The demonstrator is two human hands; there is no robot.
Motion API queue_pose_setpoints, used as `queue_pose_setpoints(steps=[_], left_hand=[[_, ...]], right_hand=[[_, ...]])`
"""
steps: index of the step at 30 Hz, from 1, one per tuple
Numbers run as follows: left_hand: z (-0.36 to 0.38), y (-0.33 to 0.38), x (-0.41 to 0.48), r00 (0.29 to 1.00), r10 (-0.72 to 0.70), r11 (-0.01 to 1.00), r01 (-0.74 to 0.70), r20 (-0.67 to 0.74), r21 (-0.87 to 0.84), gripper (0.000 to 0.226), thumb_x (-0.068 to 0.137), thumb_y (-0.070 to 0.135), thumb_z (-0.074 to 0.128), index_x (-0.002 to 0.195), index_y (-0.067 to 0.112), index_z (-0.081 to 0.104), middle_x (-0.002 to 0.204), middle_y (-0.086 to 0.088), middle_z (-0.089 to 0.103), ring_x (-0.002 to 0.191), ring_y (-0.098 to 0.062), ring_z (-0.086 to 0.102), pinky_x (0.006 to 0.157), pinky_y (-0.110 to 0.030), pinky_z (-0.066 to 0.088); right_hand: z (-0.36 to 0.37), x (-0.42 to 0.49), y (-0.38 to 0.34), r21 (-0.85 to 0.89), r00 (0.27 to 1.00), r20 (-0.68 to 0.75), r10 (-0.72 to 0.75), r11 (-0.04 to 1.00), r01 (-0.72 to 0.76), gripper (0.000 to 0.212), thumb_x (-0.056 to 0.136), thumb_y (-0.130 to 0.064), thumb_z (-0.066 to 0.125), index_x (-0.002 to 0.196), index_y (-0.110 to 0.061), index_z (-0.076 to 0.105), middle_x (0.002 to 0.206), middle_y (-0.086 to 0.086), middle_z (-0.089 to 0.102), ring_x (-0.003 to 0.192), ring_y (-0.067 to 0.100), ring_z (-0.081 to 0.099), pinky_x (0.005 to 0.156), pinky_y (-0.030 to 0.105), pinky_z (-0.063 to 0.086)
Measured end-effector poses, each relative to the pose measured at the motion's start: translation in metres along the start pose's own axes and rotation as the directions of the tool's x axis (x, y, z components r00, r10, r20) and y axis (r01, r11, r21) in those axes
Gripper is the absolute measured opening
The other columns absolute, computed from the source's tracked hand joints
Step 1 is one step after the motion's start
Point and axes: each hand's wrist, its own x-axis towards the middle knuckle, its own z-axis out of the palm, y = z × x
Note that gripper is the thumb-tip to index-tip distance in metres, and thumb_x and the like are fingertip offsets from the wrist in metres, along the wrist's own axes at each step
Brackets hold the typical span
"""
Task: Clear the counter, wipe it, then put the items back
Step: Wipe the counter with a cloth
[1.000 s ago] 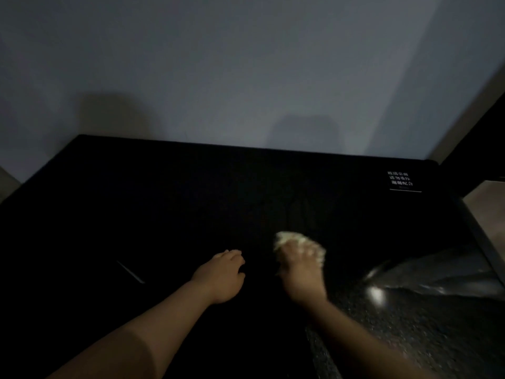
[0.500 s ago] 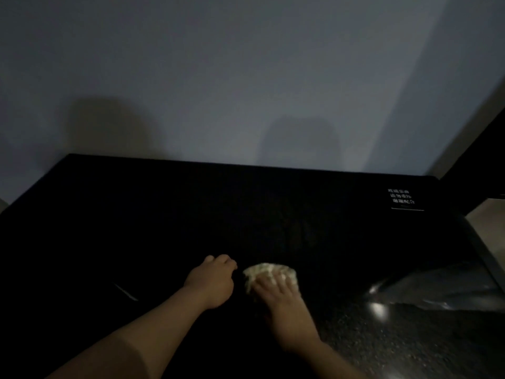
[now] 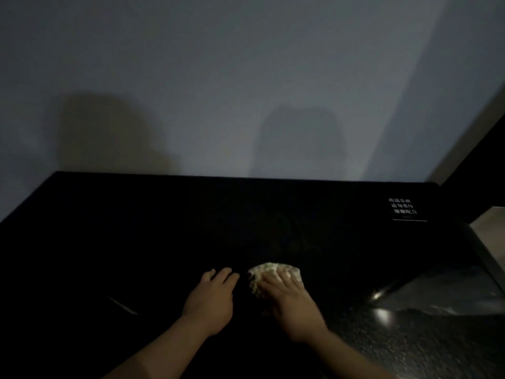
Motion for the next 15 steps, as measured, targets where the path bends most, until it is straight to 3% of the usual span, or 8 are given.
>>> queue_pose_setpoints(steps=[3,5,7,9,11,12,13,15], left_hand=[[-0.006,-0.004,0.005,1.000,0.005,0.997,-0.004,0.016,-0.073,0.049,0.103,0.021,0.026,0.150,0.023,0.017,0.159,0.005,0.009,0.146,-0.024,0.009,0.118,-0.032,0.021],[-0.009,-0.004,0.008,1.000,-0.013,0.995,0.016,0.025,-0.095,0.049,0.103,0.020,0.025,0.151,0.023,0.016,0.160,0.007,0.003,0.147,-0.023,0.004,0.118,-0.034,0.022],[-0.012,-0.003,0.013,0.999,-0.038,0.991,0.040,0.020,-0.127,0.050,0.103,0.020,0.025,0.151,0.025,0.013,0.160,0.008,-0.004,0.147,-0.023,0.000,0.118,-0.034,0.020],[-0.018,-0.002,0.021,0.998,-0.057,0.988,0.058,0.013,-0.141,0.052,0.103,0.022,0.027,0.152,0.026,0.010,0.160,0.007,-0.007,0.147,-0.025,-0.002,0.118,-0.035,0.017],[-0.025,-0.001,0.033,0.996,-0.092,0.988,0.094,0.019,-0.125,0.053,0.103,0.025,0.028,0.152,0.027,0.007,0.160,0.006,-0.007,0.147,-0.026,-0.002,0.119,-0.037,0.017],[-0.029,0.000,0.040,0.993,-0.110,0.988,0.113,0.029,-0.109,0.053,0.103,0.029,0.028,0.152,0.027,0.007,0.160,0.006,-0.005,0.147,-0.026,-0.001,0.119,-0.037,0.018],[-0.032,0.002,0.045,0.992,-0.118,0.989,0.122,0.046,-0.081,0.054,0.102,0.033,0.028,0.152,0.027,0.007,0.160,0.005,-0.003,0.147,-0.026,-0.001,0.119,-0.038,0.019],[-0.035,0.005,0.054,0.990,-0.108,0.994,0.111,0.090,-0.023,0.059,0.100,0.045,0.028,0.152,0.027,0.006,0.160,0.004,-0.002,0.147,-0.028,-0.001,0.117,-0.040,0.022]], right_hand=[[-0.022,0.013,0.068,-0.008,0.978,-0.148,0.148,0.989,-0.151,0.059,0.088,-0.044,0.050,0.143,-0.035,0.031,0.155,-0.003,0.025,0.143,0.020,0.020,0.117,0.031,0.004],[-0.038,0.016,0.105,0.024,0.881,-0.224,0.416,0.906,-0.422,0.056,0.090,-0.039,0.053,0.142,-0.031,0.035,0.154,0.000,0.027,0.142,0.024,0.021,0.116,0.037,0.010],[-0.036,0.023,0.099,0.091,0.785,-0.283,0.550,0.831,-0.549,0.053,0.093,-0.035,0.047,0.144,-0.027,0.035,0.155,0.001,0.025,0.143,0.026,0.017,0.116,0.038,0.008],[-0.018,0.032,0.066,0.105,0.848,-0.326,0.418,0.907,-0.407,0.055,0.085,-0.030,0.041,0.141,-0.028,0.041,0.153,0.001,0.031,0.141,0.024,0.022,0.118,0.036,0.005],[-0.007,0.029,0.026,0.065,0.983,-0.159,0.088,0.995,-0.078,0.062,0.084,-0.039,0.024,0.144,-0.030,0.034,0.155,-0.002,0.024,0.145,0.019,0.014,0.117,0.032,-0.010],[-0.009,0.027,0.018,0.028,0.998,-0.048,-0.046,0.998,0.048,0.070,0.080,-0.047,0.014,0.146,-0.029,0.030,0.156,-0.004,0.020,0.146,0.018,0.010,0.113,0.030,-0.015],[-0.016,0.029,0.024,-0.013,0.992,-0.006,-0.123,0.992,0.122,0.076,0.076,-0.049,0.012,0.146,-0.026,0.032,0.155,-0.002,0.023,0.146,0.020,0.014,0.112,0.030,-0.013],[-0.032,0.039,0.064,-0.082,0.985,-0.148,-0.093,0.993,0.082,0.070,0.077,-0.049,0.025,0.140,-0.025,0.043,0.147,0.005,0.041,0.138,0.026,0.036,0.116,0.037,0.005]])
